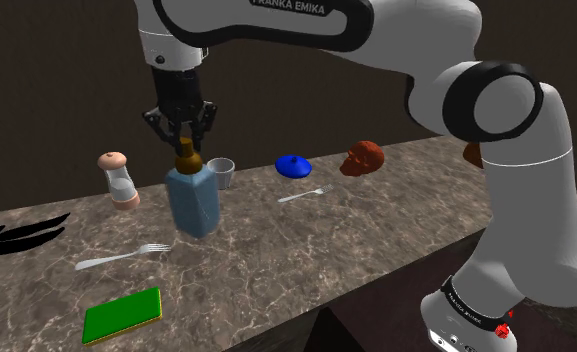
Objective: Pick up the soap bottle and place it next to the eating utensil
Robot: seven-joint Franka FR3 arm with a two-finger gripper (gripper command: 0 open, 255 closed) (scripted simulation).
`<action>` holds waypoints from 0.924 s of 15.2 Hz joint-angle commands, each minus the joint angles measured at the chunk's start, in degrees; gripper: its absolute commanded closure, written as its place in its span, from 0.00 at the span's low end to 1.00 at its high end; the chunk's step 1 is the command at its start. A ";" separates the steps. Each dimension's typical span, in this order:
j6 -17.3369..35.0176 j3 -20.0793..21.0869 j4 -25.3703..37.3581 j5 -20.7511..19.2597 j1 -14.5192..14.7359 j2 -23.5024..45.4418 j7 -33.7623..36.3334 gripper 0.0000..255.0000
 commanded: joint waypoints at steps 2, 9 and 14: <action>2.20 0.00 -2.20 -0.03 -0.27 0.00 0.35 1.00; 8.43 0.11 -9.84 0.28 -1.85 -1.23 0.84 1.00; 12.39 0.04 -14.07 0.22 -2.56 -1.39 1.19 1.00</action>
